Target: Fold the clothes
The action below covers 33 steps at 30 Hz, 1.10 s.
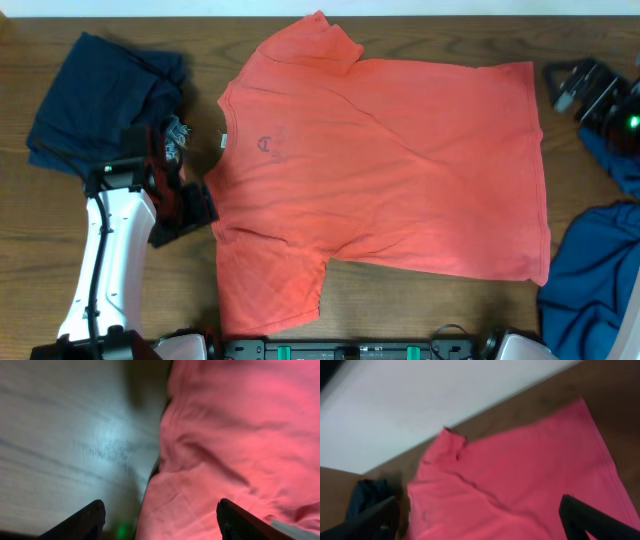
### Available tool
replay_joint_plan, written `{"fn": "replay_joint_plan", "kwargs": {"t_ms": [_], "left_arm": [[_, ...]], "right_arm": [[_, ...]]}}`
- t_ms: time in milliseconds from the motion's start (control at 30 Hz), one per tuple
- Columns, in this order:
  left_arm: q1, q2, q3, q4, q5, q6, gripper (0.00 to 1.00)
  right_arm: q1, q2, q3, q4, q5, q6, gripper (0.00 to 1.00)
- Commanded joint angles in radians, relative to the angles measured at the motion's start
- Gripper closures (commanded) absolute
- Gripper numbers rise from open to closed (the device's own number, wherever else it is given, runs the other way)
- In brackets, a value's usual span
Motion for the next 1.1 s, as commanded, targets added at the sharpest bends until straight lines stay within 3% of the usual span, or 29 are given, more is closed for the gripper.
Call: {"fn": "replay_joint_plan", "kwargs": {"t_ms": [0, 67, 267, 567, 767, 1067], "left_arm": [[-0.003, -0.002, -0.071, -0.004, 0.031, -0.006, 0.28], [-0.009, -0.002, -0.108, 0.002, 0.054, -0.006, 0.29], [-0.009, -0.001, -0.204, 0.041, 0.111, -0.019, 0.51], [-0.01, 0.0, -0.339, 0.094, 0.176, -0.13, 0.53], [-0.061, 0.0, -0.439, 0.182, 0.128, -0.238, 0.53], [-0.11, 0.001, -0.451, 0.192, 0.127, -0.302, 0.58]], "right_arm": [[0.021, 0.011, -0.005, -0.097, 0.103, -0.018, 0.01], [0.023, 0.023, -0.013, -0.179, 0.11, -0.018, 0.01], [0.023, 0.065, -0.068, -0.274, 0.181, -0.06, 0.01], [0.023, 0.078, -0.17, -0.214, 0.2, -0.058, 0.01], [0.023, 0.078, -0.176, -0.189, 0.199, -0.058, 0.01], [0.021, 0.078, -0.176, -0.182, 0.207, -0.059, 0.01]]}}
